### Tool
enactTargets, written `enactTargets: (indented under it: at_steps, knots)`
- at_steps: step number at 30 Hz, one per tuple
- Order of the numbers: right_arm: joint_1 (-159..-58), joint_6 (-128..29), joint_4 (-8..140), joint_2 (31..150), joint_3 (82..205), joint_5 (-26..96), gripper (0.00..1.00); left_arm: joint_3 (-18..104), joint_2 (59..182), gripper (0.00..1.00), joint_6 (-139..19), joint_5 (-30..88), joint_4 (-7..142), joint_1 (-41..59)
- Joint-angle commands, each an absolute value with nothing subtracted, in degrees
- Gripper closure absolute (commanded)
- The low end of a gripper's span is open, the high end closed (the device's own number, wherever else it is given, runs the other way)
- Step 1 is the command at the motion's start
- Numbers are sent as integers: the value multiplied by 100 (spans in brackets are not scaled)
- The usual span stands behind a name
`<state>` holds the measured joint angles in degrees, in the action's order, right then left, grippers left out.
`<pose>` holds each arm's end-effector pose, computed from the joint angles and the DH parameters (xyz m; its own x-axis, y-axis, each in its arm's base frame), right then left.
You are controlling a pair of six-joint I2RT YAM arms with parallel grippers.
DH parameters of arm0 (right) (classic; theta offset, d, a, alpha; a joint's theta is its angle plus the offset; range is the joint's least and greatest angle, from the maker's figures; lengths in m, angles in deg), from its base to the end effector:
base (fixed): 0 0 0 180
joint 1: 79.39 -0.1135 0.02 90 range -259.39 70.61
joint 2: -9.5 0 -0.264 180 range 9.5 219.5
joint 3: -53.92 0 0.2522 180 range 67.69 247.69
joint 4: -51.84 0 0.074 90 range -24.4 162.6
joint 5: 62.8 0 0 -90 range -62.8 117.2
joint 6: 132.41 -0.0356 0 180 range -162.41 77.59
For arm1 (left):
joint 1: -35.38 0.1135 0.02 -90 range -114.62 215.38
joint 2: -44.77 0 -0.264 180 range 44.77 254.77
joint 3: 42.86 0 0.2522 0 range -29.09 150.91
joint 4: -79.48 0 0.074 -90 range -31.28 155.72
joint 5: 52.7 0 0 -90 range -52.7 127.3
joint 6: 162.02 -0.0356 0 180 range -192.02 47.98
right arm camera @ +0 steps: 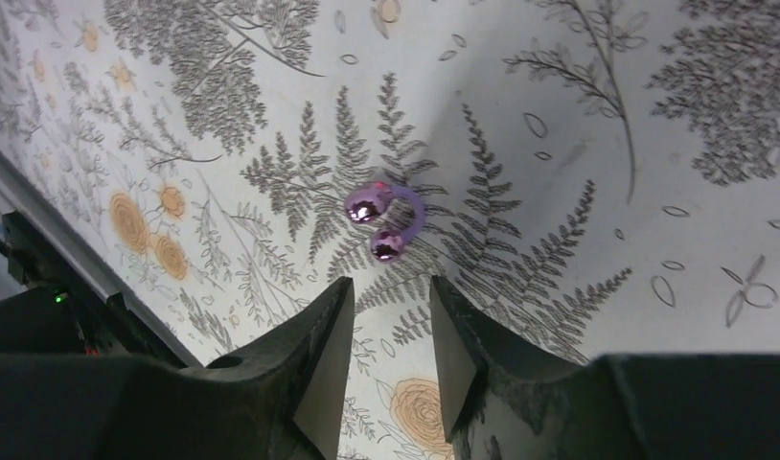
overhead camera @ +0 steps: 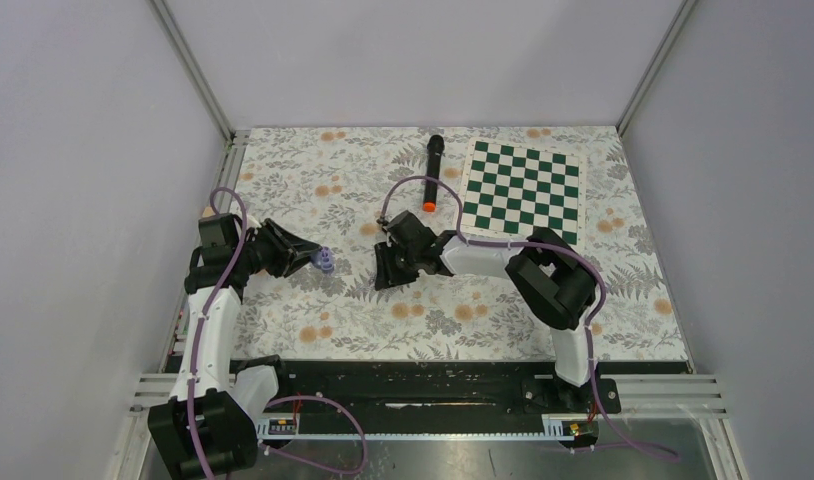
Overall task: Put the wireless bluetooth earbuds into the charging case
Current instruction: Move the left earbud to the center of the board.
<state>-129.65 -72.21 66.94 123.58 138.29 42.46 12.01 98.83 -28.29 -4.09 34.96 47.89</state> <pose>0.2636 0.3317 0.1532 -0.8190 -0.2351 -0.5234 -0.5234 0.6799 0.5135 0.1906 0.0182 0.2612 -0.6977 -0.6860 -0.2065 -0.2466 0.5006 -0.8298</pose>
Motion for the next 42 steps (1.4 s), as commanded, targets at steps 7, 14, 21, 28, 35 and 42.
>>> enactTargets:
  at_steps: [7,14,21,28,35,42]
  knots:
    - [-13002,-6821,7540,12357,14422,3770,59,1300,9827,100,-2842,-545,3732,4830]
    - [-13059,-6920,7507,12462,14611,3923,58,1274,9814,100,-2842,-531,3731,4830]
    - [-13151,-6940,7834,12725,14873,3840,59,1350,9819,100,-2961,-671,3713,4831]
    - [-13151,-6906,8006,12833,14959,3732,63,1357,9978,100,-3084,-992,3801,4765]
    - [-13151,-6673,8439,12941,15235,3414,67,1379,10033,100,-3167,-983,3742,4706]
    - [-13262,-6728,8533,12984,15392,3264,64,1406,10050,100,-3167,-999,3737,4692]
